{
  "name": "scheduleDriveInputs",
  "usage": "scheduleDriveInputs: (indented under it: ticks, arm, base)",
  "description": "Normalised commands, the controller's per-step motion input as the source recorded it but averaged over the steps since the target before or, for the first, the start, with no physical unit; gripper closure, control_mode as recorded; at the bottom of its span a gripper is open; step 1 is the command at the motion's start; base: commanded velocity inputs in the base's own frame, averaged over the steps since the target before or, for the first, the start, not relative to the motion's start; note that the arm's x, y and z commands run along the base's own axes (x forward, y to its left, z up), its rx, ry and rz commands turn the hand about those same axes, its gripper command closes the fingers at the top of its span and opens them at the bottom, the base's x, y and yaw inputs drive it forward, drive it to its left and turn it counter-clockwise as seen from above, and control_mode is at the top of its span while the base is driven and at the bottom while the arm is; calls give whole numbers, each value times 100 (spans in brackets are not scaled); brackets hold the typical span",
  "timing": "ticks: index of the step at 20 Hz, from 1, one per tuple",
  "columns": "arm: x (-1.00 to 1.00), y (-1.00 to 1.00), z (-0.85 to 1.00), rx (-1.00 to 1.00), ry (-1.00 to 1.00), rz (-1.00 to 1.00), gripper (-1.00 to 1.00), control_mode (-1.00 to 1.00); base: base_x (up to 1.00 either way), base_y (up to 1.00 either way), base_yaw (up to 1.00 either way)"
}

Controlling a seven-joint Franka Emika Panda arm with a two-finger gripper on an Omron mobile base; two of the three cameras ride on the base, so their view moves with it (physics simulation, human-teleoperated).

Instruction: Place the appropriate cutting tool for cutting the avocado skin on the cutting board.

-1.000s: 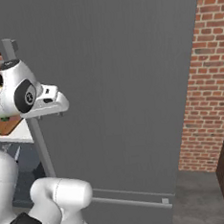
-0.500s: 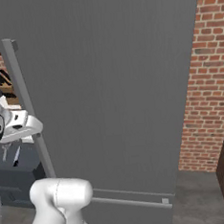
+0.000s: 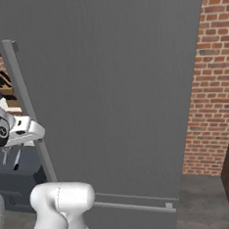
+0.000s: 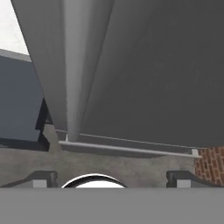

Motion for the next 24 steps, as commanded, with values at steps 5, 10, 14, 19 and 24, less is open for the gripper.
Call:
scheduleDriveInputs:
  ticks: [5, 10, 14, 19, 24]
  arm:
    - [38, 7, -2, 2, 16, 0, -100, -100]
    - [33, 1, 0, 0, 11, 0, -100, -100]
    - [6, 37, 0, 0, 4, 0, -100, -100]
    - [0, 64, -7, -2, 3, 0, -100, -100]
    - [-1, 67, -9, -1, 5, 1, -100, -100]
  base:
    - [0, 0, 0]
    - [0, 0, 0]
    - [0, 0, 0]
    - [0, 0, 0]
    - [0, 0, 0]
